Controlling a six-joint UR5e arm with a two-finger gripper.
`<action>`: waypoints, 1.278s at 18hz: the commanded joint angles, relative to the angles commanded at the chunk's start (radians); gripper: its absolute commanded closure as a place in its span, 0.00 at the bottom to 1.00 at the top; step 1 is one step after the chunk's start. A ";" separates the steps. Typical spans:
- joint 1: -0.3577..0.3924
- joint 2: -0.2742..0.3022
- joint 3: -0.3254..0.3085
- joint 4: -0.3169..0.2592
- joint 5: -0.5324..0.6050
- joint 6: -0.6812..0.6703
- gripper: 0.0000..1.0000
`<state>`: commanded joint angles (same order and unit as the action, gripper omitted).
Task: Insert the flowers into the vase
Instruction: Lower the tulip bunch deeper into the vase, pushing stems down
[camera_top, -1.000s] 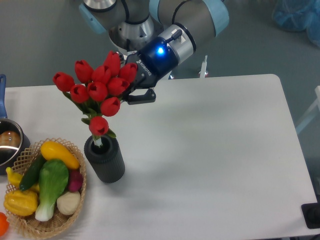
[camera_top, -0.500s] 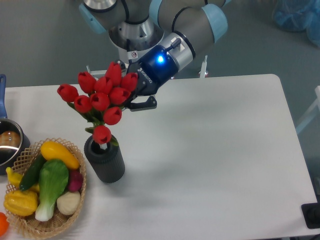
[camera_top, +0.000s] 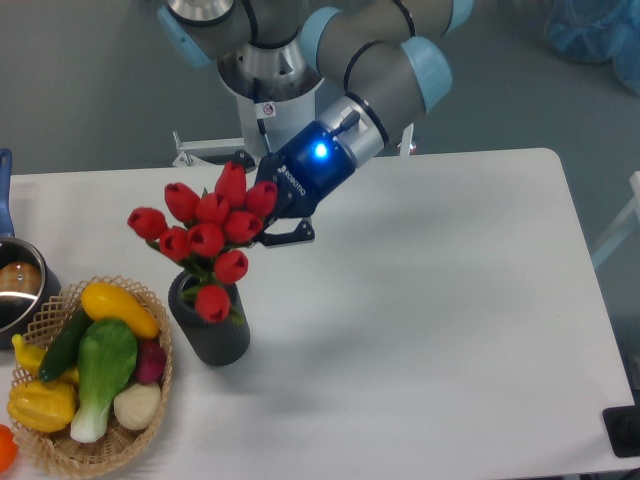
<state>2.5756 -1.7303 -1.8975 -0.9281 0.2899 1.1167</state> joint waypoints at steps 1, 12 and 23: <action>-0.002 -0.006 -0.002 -0.002 0.009 0.000 0.96; -0.038 -0.066 -0.009 0.002 0.072 0.028 0.93; -0.048 -0.069 -0.014 0.000 0.129 0.032 0.54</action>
<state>2.5280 -1.7994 -1.9113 -0.9281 0.4187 1.1490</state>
